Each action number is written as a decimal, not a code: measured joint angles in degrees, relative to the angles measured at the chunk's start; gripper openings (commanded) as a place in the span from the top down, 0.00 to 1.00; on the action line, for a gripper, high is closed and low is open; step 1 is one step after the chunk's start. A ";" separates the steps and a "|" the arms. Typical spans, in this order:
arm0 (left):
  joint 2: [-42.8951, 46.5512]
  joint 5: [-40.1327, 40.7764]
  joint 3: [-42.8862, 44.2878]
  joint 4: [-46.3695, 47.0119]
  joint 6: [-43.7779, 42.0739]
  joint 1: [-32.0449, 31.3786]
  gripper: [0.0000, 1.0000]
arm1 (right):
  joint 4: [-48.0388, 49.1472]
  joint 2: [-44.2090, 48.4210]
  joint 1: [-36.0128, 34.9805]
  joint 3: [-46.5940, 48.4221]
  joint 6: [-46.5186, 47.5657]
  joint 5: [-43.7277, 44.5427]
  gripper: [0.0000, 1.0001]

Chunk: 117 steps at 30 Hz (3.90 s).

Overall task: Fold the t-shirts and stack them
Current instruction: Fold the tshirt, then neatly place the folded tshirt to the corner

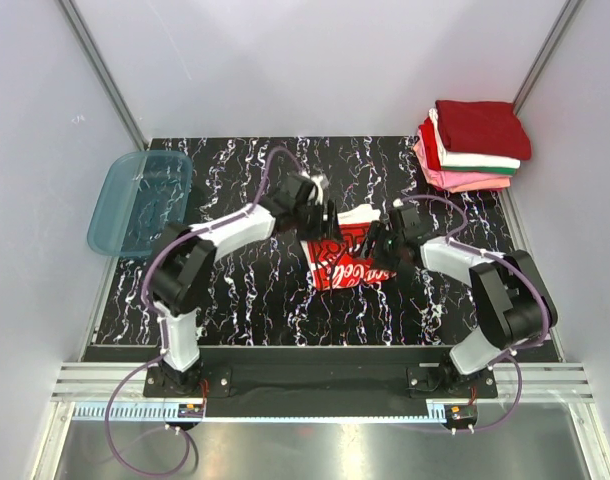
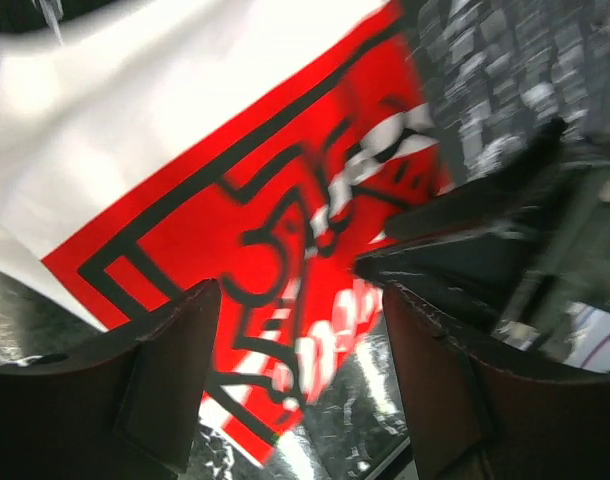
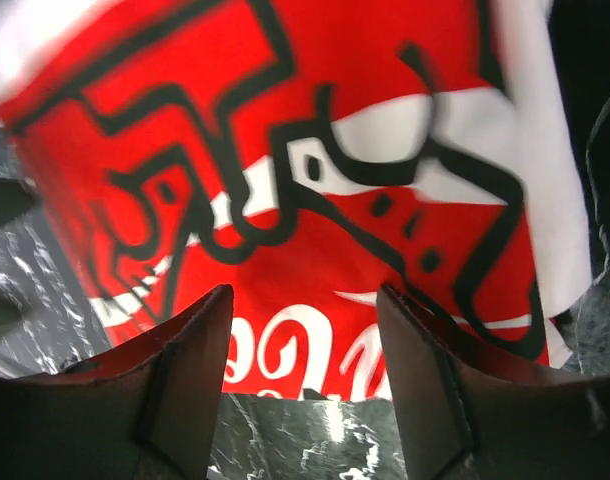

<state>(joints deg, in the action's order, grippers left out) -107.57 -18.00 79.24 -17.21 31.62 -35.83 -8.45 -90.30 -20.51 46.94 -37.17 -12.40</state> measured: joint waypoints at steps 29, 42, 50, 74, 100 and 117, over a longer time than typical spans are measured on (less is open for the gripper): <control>23.19 12.04 -6.75 -18.14 -10.75 2.62 0.11 | -7.48 2.71 7.28 6.19 4.02 -0.96 0.02; 48.41 14.97 -15.26 -30.60 -13.94 11.21 0.04 | 18.45 -20.90 7.98 10.23 0.96 -23.65 0.50; 57.40 16.59 -22.67 -30.93 -13.68 14.23 0.05 | 33.86 -25.86 7.28 3.61 -6.27 -30.82 1.00; 71.34 20.22 -30.23 -27.65 -11.89 14.80 0.07 | -12.61 -9.60 9.03 35.71 25.59 2.58 1.00; 69.18 19.76 -31.08 -26.08 -11.91 15.08 0.09 | -20.52 -26.14 15.06 75.67 52.92 22.23 1.00; 67.58 19.32 -31.12 -25.68 -11.96 16.87 0.12 | -23.85 -31.52 21.03 98.20 54.69 17.73 1.00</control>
<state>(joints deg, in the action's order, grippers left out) -39.99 1.32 48.12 -42.89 19.66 -18.96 -32.29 -121.82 0.51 145.14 17.52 5.32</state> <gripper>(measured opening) 0.881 0.033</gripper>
